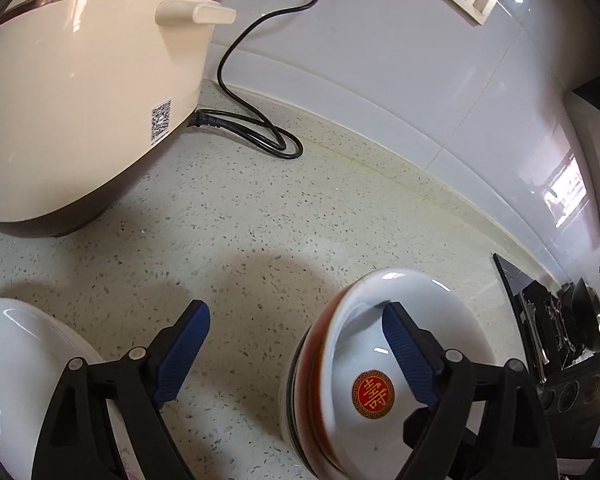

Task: Organize plates and bowls
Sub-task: 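Close the left gripper on the rim of the nested bowls, then lift the nested bowls with the left gripper and carry them over the plate stack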

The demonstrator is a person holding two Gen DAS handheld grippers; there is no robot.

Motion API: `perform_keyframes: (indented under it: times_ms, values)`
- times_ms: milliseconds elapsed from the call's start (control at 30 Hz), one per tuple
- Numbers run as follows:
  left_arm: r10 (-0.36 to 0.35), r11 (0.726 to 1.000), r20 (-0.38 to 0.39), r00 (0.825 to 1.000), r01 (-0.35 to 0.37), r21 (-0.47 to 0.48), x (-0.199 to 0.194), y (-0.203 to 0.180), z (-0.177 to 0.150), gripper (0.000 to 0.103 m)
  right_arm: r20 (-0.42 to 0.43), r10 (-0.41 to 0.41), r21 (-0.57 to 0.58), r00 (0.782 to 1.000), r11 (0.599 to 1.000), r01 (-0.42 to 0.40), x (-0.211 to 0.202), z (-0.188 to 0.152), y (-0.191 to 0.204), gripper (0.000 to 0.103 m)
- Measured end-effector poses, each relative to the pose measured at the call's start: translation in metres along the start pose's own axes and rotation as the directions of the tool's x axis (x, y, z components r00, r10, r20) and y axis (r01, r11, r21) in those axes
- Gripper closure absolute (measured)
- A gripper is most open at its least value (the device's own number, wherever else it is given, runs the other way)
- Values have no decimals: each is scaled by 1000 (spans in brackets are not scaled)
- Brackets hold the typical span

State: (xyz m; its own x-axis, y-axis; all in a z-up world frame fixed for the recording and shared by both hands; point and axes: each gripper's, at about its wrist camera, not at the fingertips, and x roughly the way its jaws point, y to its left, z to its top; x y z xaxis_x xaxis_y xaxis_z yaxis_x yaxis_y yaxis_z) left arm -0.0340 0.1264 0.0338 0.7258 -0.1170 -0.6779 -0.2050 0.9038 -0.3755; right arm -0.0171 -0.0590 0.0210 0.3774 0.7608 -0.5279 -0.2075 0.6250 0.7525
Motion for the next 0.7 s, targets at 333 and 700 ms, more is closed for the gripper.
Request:
perform_keyframes:
  times_ms: [333, 700]
  values:
    - [-81, 996, -77, 994, 85, 42, 5, -11, -3, 57, -24, 9, -5, 1000, 1000, -9, -8, -2, -6, 35]
    - [-93, 995, -100, 991, 96, 25, -3, -14, -16, 59, -25, -20, 17, 999, 1000, 20, -21, -12, -7, 35]
